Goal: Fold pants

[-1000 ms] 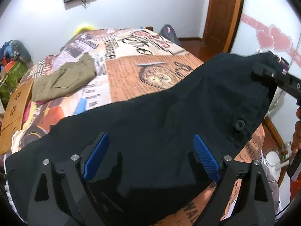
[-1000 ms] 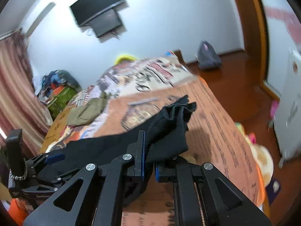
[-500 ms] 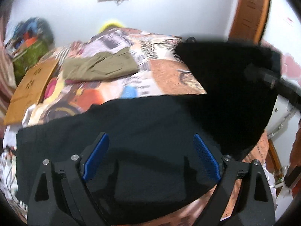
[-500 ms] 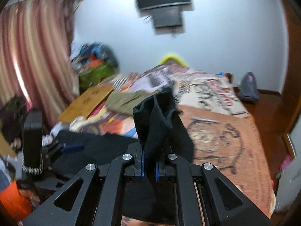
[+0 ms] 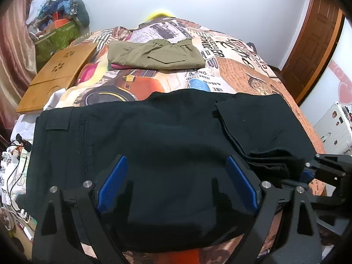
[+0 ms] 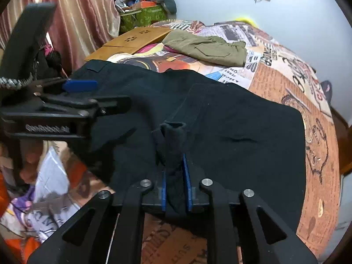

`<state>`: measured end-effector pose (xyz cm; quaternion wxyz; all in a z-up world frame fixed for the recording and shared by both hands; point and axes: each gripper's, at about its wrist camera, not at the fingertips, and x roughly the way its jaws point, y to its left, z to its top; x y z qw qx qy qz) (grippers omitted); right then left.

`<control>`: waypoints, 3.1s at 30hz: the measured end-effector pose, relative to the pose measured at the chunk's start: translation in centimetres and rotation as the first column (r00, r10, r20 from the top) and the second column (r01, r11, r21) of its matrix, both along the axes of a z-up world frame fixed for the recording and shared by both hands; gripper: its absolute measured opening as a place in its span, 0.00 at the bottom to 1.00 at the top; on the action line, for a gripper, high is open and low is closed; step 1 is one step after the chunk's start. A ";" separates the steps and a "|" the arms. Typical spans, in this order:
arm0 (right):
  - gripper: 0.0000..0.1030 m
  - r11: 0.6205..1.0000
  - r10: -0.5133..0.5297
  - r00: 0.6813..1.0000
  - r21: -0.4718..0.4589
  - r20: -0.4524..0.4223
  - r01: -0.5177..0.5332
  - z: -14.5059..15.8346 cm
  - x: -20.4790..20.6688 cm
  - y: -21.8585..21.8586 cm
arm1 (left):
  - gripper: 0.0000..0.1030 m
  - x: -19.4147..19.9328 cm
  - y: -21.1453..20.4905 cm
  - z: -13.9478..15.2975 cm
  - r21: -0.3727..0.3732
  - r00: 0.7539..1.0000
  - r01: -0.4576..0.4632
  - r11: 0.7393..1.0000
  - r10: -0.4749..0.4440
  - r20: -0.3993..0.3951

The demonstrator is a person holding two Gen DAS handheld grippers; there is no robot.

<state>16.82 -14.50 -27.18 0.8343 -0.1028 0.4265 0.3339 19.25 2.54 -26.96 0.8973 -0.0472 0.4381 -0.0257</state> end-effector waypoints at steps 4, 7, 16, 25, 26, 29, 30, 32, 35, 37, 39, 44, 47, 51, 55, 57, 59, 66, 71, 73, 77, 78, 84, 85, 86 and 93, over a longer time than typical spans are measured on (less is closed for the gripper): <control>0.34 0.995 0.017 0.998 0.102 -0.060 -0.010 1.2 -0.5 -1.4 | 0.89 0.0 -0.6 1.0 0.000 1.000 0.012 1.000 -0.012 0.021; 0.34 0.994 0.025 0.999 0.107 -0.030 -0.022 2.5 -1.8 -1.8 | 0.89 0.2 -1.3 2.0 -0.007 0.999 0.025 1.000 -0.025 0.039; 0.38 0.984 -0.120 0.991 0.136 0.063 0.110 4.5 -0.5 -6.4 | 0.90 0.6 -5.1 2.2 0.007 0.992 0.120 0.993 -0.120 0.039; 0.37 0.963 -0.233 0.970 0.123 -0.076 0.241 -2.2 0.5 -9.3 | 0.90 -0.3 -5.2 -2.4 0.002 0.989 0.144 0.990 -0.144 -0.039; 0.37 0.964 -0.230 0.970 0.120 -0.076 0.238 -1.9 0.4 -9.5 | 0.90 -0.5 -5.1 -2.5 -0.001 0.988 0.148 0.989 -0.148 -0.036; 0.37 0.969 -0.213 0.972 0.102 -0.099 0.223 -0.9 0.7 -9.6 | 0.90 -0.8 -5.1 -2.3 0.029 0.986 0.166 0.986 -0.166 -0.028; 0.37 0.970 -0.206 0.973 0.106 -0.106 0.218 -0.4 1.0 -9.5 | 0.90 -0.9 -5.1 -2.2 0.041 0.986 0.168 0.985 -0.168 -0.022; 0.37 0.973 -0.199 0.977 0.107 -0.082 0.207 0.4 1.4 -9.4 | 0.90 -1.2 -5.1 -2.3 0.050 0.986 0.165 0.985 -0.165 -0.011; 0.37 0.982 -0.171 0.985 0.081 -0.024 0.172 1.4 2.4 -7.9 | 0.94 -1.1 -4.5 -2.7 0.008 0.990 0.144 0.990 -0.144 -0.013; 0.37 0.991 -0.117 0.993 0.060 -0.020 0.118 1.3 4.0 -5.9 | 0.96 -0.9 -3.9 -3.0 -0.030 0.992 0.127 0.991 -0.127 -0.025; 0.37 0.995 -0.095 0.995 -0.025 -0.012 0.095 -0.3 5.4 -4.2 | 0.96 -0.8 -3.7 -3.2 -0.058 0.992 0.121 0.991 -0.123 -0.034; 0.36 0.988 -0.104 0.995 -0.118 0.001 0.103 -2.5 7.8 -4.1 | 0.96 -1.0 -3.4 -3.4 -0.007 0.993 0.109 0.994 -0.109 -0.036; 0.38 0.971 -0.156 0.986 -0.175 0.054 0.163 -2.1 8.5 -5.4 | 0.96 -0.9 -2.9 -3.7 -0.006 0.994 0.103 0.995 -0.104 -0.045; 0.38 0.950 -0.216 0.973 -0.214 0.082 0.229 -1.9 8.8 -7.2 | 0.96 -0.9 -1.9 -4.3 0.010 0.995 0.077 0.997 -0.076 -0.064; 0.39 0.959 -0.250 0.968 -0.127 0.033 0.252 -0.5 8.0 -8.7 | 0.95 -1.3 -0.2 -3.3 0.090 0.999 0.011 0.996 -0.007 -0.039; 0.41 0.966 -0.247 0.968 -0.076 0.033 0.249 0.6 7.2 -8.8 | 0.95 -1.7 1.1 -2.4 0.101 0.999 -0.030 0.994 0.032 -0.021; 0.41 0.971 -0.233 0.972 -0.039 0.041 0.235 1.6 6.5 -8.4 | 0.95 -2.4 2.9 -1.3 0.072 0.998 -0.069 0.995 0.069 -0.003; 0.46 0.985 -0.173 0.979 0.030 0.111 0.170 4.5 4.4 -5.7 | 0.95 -6.2 8.5 2.1 0.037 0.971 -0.225 0.974 0.221 0.085; 0.47 0.988 -0.135 0.984 0.095 0.115 0.124 4.9 2.7 -3.9 | 0.95 -9.2 11.4 1.0 0.003 0.958 -0.286 0.958 0.286 0.032; 0.47 0.989 -0.114 0.988 0.103 0.105 0.103 4.5 2.1 -3.1 | 0.95 -9.9 12.1 0.2 -0.010 0.954 -0.299 0.954 0.299 0.013; 0.47 0.989 -0.100 0.992 0.121 0.078 0.090 3.6 1.3 -1.8 | 0.95 -11.6 13.1 -1.7 -0.062 0.952 -0.307 0.950 0.306 -0.026; 0.47 0.988 -0.096 0.993 0.126 0.067 0.087 3.3 1.2 -1.4 | 0.95 -11.6 13.2 -2.1 -0.078 0.951 -0.309 0.948 0.307 -0.036; 0.47 0.991 -0.078 0.997 0.110 0.022 0.075 1.3 0.3 0.4 | 0.95 -11.5 14.9 -3.9 -0.270 0.943 -0.333 0.904 0.321 -0.088; 0.47 0.993 -0.077 0.997 0.095 0.016 0.075 0.7 0.3 0.7 | 0.95 -11.3 15.2 -4.2 -0.291 0.941 -0.339 0.895 0.325 -0.098; 0.47 0.994 -0.073 0.997 0.083 0.003 0.072 0.1 0.2 1.0 | 0.95 -11.1 15.4 -4.4 -0.300 0.938 -0.346 0.889 0.331 -0.103; 0.51 0.996 -0.064 0.998 0.059 -0.016 0.065 -1.5 -0.1 1.4 | 0.96 -10.1 15.2 -5.0 -0.274 0.937 -0.350 0.896 0.334 -0.106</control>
